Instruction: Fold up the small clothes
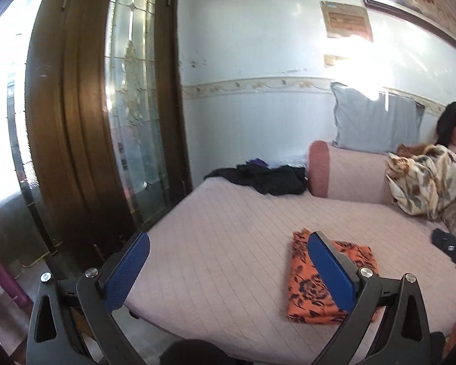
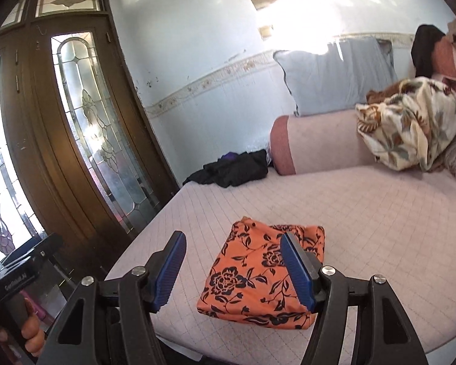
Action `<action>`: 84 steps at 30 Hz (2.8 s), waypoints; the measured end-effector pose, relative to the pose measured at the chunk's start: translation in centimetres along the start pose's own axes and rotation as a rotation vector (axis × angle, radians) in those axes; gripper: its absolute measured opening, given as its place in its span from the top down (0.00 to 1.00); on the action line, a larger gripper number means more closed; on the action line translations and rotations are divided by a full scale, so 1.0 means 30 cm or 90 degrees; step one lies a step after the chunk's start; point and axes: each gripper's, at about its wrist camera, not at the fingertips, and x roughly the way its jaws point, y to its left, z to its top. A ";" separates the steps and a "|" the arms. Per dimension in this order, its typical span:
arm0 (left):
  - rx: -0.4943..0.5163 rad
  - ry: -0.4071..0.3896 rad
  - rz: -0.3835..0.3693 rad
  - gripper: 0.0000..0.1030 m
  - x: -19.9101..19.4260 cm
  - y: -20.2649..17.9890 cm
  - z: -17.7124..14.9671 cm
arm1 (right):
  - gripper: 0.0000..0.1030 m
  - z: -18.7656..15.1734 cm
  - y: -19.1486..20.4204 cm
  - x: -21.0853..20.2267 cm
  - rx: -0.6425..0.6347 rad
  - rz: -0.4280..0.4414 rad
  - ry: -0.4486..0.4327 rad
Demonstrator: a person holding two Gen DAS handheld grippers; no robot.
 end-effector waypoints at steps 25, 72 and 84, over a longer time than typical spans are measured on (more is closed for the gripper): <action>0.016 0.025 0.030 0.00 0.162 -0.052 0.066 | 0.31 0.029 0.017 -0.084 -0.054 -0.115 -0.024; -0.010 0.023 -0.033 0.00 0.118 -0.001 0.075 | 0.31 0.000 0.176 -0.064 -0.131 -0.123 0.000; -0.012 0.021 -0.043 0.00 0.111 0.008 0.073 | 0.31 0.006 0.196 -0.075 -0.134 -0.119 -0.006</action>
